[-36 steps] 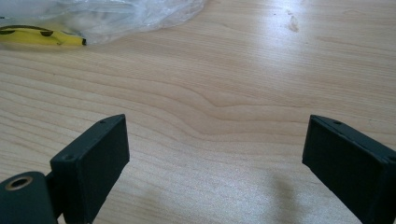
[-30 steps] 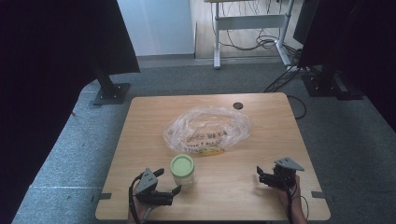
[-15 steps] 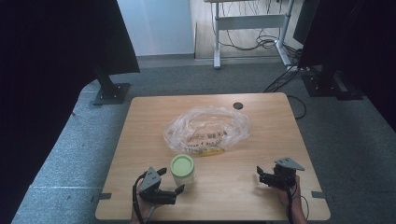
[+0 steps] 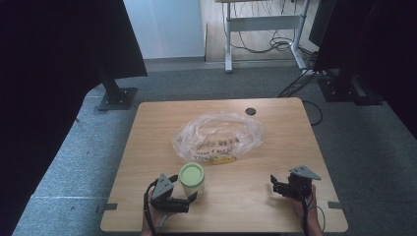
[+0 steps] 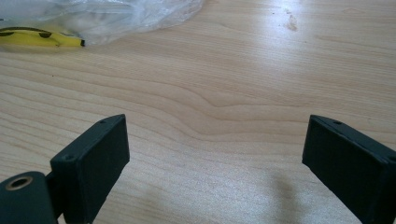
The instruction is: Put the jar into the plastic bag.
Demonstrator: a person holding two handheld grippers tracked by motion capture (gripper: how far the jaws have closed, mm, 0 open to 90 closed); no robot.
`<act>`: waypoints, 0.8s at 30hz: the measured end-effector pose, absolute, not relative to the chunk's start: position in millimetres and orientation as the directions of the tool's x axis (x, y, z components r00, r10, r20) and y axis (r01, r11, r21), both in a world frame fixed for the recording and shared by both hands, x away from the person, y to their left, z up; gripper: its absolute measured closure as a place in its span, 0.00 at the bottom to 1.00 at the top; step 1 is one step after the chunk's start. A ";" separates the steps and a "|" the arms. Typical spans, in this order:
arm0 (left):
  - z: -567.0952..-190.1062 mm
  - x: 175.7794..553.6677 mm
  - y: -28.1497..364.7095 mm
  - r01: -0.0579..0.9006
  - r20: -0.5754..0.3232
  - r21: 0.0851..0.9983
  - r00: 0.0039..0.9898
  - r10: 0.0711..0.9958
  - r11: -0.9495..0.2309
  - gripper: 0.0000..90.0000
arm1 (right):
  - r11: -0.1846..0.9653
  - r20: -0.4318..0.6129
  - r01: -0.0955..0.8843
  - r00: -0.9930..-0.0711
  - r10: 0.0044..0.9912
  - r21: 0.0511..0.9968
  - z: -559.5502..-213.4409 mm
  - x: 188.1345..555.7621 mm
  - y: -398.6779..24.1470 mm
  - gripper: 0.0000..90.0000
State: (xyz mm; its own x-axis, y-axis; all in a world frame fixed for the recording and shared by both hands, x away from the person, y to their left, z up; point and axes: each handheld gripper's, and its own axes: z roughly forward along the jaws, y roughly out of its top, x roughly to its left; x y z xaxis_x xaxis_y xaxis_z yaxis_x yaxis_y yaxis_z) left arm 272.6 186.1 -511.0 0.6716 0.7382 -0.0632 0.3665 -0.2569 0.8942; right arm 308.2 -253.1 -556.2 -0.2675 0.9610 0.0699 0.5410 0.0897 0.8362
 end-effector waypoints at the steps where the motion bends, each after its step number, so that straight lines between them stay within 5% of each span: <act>1: -511.3 273.6 185.7 0.368 -0.066 0.894 0.671 0.738 -0.254 0.02 | 0.089 0.070 0.541 -0.267 0.961 0.836 -556.2 308.2 -253.2 0.08; 24: -516.9 290.9 165.5 0.350 -0.078 0.907 0.688 0.721 -0.235 0.09 | 0.097 0.059 0.546 -0.262 0.963 0.832 -556.3 308.7 -252.0 0.08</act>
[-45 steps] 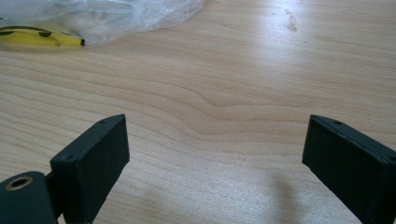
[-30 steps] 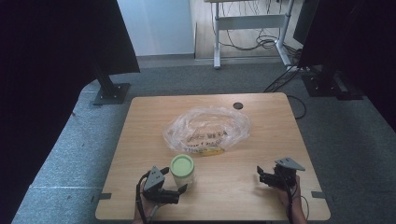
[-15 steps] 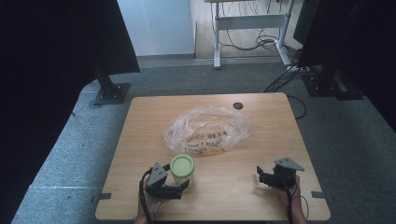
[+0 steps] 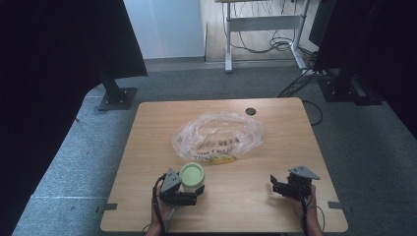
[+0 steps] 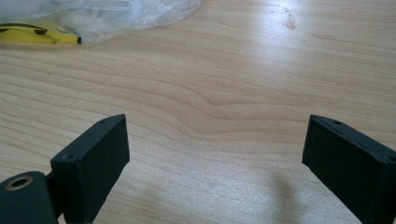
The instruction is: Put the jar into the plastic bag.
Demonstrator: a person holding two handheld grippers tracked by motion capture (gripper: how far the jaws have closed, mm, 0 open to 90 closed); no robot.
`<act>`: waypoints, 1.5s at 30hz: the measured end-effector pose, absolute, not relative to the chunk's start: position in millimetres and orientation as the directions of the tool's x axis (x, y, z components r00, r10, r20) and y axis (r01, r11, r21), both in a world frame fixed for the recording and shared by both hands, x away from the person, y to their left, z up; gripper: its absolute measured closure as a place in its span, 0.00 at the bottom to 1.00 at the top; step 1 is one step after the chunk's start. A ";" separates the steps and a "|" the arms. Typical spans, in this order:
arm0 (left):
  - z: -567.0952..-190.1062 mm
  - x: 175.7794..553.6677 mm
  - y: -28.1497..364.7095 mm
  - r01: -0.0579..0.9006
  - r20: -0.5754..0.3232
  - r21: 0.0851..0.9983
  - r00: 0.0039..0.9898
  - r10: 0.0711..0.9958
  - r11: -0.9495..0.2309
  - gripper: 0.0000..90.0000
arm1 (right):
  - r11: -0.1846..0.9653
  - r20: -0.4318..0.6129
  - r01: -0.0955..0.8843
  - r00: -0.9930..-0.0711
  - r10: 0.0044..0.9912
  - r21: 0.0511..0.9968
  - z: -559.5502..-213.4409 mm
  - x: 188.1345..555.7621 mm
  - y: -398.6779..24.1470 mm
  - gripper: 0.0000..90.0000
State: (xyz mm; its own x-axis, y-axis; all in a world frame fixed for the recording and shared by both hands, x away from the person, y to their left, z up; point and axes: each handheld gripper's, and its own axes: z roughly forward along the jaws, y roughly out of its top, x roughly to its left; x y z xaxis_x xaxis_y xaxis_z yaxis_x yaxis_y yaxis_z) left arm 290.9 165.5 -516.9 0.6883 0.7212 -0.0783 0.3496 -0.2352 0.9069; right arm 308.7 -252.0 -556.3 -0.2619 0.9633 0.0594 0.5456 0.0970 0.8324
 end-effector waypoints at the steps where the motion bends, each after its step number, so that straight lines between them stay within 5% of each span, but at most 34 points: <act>1: -516.9 290.9 165.5 0.350 -0.078 0.907 0.688 0.721 -0.235 0.10 | 0.096 0.060 0.546 -0.261 0.963 0.833 -556.3 308.7 -252.1 0.08; 45: -501.3 281.8 167.3 0.282 -0.036 0.938 0.656 0.754 -0.201 0.13 | 0.105 0.055 0.543 -0.271 0.961 0.833 -556.2 308.5 -251.4 0.08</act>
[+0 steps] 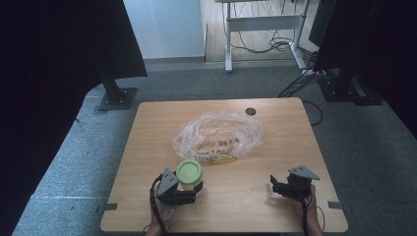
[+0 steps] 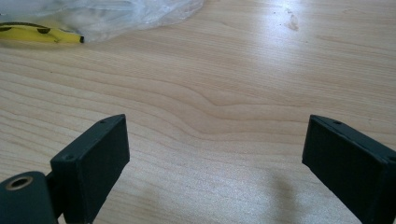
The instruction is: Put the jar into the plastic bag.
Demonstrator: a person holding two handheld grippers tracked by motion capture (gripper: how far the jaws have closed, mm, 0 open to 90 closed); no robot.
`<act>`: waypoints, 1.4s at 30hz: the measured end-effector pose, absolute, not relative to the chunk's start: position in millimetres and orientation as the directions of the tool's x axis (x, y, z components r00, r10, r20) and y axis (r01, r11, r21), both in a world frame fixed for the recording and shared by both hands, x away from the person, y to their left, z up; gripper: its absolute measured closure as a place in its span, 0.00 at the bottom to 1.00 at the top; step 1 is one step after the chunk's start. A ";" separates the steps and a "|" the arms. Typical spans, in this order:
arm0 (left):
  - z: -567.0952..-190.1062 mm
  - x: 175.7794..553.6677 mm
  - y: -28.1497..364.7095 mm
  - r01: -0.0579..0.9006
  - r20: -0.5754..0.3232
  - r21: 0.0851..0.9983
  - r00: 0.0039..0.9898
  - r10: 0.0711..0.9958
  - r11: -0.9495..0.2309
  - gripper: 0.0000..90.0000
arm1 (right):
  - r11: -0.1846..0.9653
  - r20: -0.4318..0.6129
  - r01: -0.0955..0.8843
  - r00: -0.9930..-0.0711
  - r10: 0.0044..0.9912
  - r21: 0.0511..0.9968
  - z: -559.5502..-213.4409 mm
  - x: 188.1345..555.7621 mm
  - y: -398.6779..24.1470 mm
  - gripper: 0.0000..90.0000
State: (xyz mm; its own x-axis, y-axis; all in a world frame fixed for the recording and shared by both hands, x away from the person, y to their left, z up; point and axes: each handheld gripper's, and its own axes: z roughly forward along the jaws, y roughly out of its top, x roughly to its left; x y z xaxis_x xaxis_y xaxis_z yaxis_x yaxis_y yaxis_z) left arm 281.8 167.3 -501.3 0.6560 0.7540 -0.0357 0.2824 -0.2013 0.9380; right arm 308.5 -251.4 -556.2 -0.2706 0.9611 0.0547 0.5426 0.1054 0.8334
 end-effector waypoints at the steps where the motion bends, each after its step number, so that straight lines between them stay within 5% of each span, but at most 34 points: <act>1: -500.9 281.4 167.4 0.282 -0.037 0.939 0.654 0.755 -0.198 0.13 | 0.105 0.055 0.543 -0.271 0.961 0.833 -556.2 308.5 -251.4 0.08; 42: -469.1 292.9 169.4 0.263 -0.064 0.956 0.624 0.779 -0.132 0.13 | 0.101 0.064 0.539 -0.278 0.958 0.836 -556.1 307.9 -252.3 0.08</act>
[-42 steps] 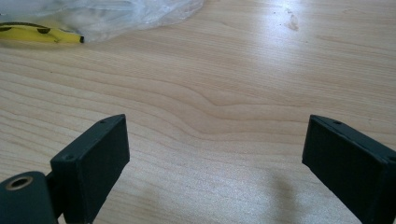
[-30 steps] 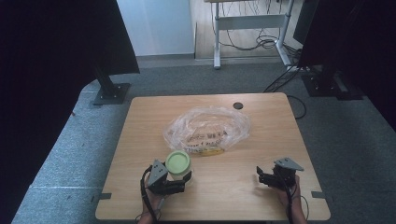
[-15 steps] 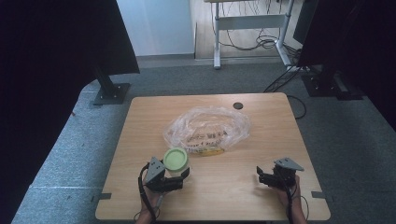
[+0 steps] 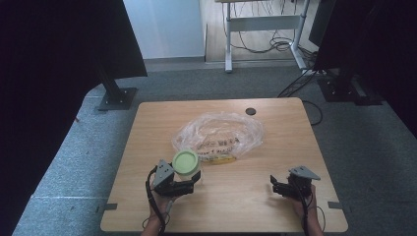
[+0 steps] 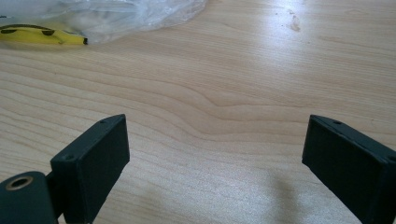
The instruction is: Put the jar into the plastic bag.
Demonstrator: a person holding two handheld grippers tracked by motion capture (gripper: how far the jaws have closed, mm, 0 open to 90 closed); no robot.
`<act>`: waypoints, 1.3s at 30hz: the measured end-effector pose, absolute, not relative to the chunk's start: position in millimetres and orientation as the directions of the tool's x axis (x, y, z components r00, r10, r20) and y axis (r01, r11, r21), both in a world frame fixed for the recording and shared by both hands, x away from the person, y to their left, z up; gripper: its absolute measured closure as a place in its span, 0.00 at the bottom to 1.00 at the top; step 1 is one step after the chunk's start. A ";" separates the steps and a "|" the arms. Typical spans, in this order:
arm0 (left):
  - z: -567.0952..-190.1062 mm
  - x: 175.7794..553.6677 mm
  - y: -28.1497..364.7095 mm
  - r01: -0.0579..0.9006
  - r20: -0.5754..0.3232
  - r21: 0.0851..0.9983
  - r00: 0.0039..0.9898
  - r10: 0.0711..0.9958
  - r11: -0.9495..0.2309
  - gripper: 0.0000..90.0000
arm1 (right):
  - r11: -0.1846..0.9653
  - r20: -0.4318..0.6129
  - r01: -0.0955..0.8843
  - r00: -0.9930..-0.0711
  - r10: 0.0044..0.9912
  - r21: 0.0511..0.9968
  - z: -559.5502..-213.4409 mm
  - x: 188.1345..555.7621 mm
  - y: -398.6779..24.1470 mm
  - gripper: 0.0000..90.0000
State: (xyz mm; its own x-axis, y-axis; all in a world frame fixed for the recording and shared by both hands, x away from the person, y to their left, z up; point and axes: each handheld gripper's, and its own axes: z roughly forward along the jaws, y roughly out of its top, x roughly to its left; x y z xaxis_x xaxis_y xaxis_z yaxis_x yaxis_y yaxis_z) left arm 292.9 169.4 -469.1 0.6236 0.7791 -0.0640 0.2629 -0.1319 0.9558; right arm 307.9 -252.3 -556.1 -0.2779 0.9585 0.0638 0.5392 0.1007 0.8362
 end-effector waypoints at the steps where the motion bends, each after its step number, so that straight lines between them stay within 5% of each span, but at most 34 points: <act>1: -469.1 292.9 169.4 0.263 -0.064 0.956 0.624 0.779 -0.132 0.13 | 0.101 0.064 0.539 -0.278 0.958 0.836 -556.1 307.9 -252.3 0.08; 39: -445.9 313.0 156.0 0.250 -0.074 0.962 0.624 0.778 -0.109 0.13 | 0.099 0.066 0.540 -0.278 0.958 0.836 -556.1 307.9 -252.5 0.08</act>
